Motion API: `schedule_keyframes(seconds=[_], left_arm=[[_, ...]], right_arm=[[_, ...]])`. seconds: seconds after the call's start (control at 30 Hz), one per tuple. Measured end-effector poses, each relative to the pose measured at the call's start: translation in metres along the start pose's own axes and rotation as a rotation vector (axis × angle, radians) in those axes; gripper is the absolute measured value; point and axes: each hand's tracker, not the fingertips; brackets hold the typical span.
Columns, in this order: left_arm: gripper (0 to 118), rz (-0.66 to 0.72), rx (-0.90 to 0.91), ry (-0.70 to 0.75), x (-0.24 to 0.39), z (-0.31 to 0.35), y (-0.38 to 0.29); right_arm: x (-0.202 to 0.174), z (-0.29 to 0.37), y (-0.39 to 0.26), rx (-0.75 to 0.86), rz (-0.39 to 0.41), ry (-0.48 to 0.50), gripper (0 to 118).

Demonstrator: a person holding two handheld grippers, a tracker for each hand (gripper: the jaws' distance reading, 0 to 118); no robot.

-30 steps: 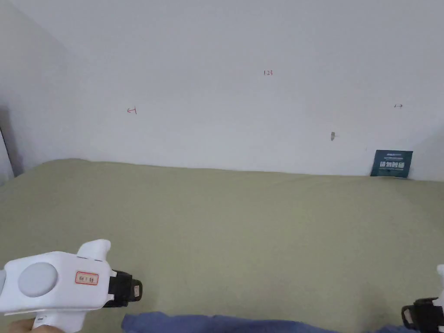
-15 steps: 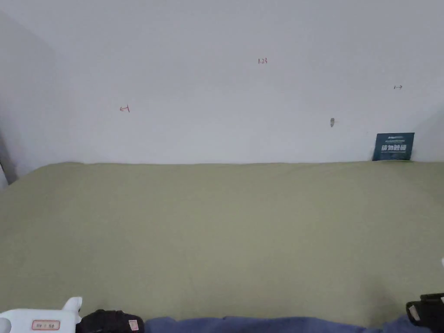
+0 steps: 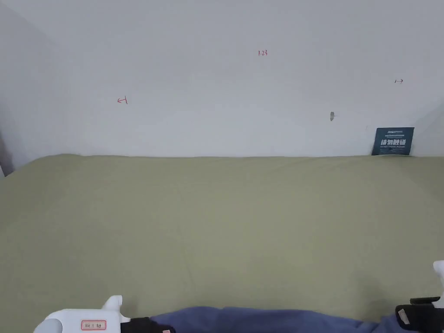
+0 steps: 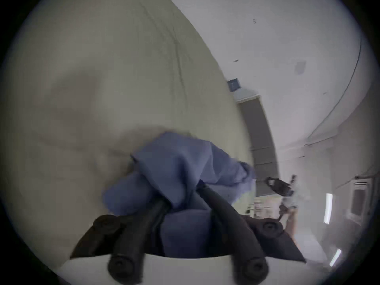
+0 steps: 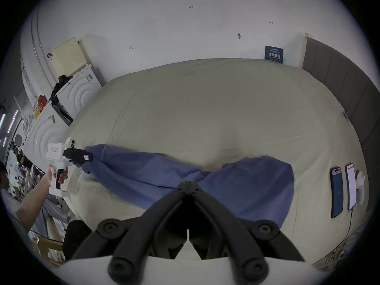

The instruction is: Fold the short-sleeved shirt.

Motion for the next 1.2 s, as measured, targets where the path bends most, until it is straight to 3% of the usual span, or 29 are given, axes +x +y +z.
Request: schedule_keyframes(seconds=[0.07, 0.13, 0.17, 0.4, 0.63, 0.67, 0.7, 0.73, 0.77, 0.9, 0.93, 0.97, 1.03, 1.1, 1.2], left_arm=[[8, 0.075, 0.03, -0.104, 0.02, 0.006, 0.0], [8, 0.018, 0.064, -0.101, 0.033, 0.011, 0.018], [8, -0.089, 0.078, -0.064, 0.05, 0.014, 0.024], [8, -0.395, 0.001, 0.077, 0.188, -0.035, 0.017], [11, -0.335, -0.201, -0.06, 0.226, -0.16, -0.015], [20, -0.341, -0.237, -0.068, 0.222, -0.172, -0.019], [40, -0.315, -0.246, -0.067, 0.217, -0.183, -0.021], [81, -0.288, -0.251, -0.074, 0.212, -0.188, -0.023], [95, -0.239, -0.218, -0.097, 0.21, -0.191, -0.026], [92, -0.115, -0.148, -0.232, 0.184, -0.167, -0.024], [84, -0.09, -0.135, -0.258, 0.18, -0.16, -0.025], [67, -0.102, -0.069, -0.225, 0.173, -0.15, -0.024], [4, -0.088, 0.014, -0.223, 0.167, -0.138, -0.02], [2, -0.061, 0.013, -0.18, 0.162, -0.141, -0.021], [2, -0.052, -0.089, -0.245, 0.163, -0.165, -0.028]], right_arm=[[0.004, 0.005, 0.002, 0.004, 0.01, -0.006, 0], [0.008, 0.01, 0.005, 0.01, 0.014, -0.012, 0], [0.011, 0.013, 0.007, 0.018, 0.014, -0.016, 0], [0.025, 0.028, 0.012, 0.061, 0.008, -0.016, 0], [0.045, 0.027, 0.004, 0.072, -0.029, -0.009, 0], [0.048, 0.025, 0.003, 0.068, -0.033, -0.012, 0], [0.052, 0.023, 0.001, 0.062, -0.037, -0.019, 0], [0.056, 0.021, 0.0, 0.059, -0.039, -0.022, 0], [0.059, 0.019, -0.002, 0.056, -0.041, -0.021, 0], [0.065, 0.018, -0.006, 0.05, -0.068, -0.008, 0], [0.065, 0.018, -0.006, 0.05, -0.069, -0.011, 0], [0.065, 0.019, -0.006, 0.051, -0.068, -0.014, 0], [0.062, 0.02, -0.006, 0.057, -0.061, -0.018, 0], [0.06, 0.02, -0.004, 0.057, -0.051, -0.011, 0], [0.054, 0.02, -0.003, 0.061, -0.041, -0.012, 0]])
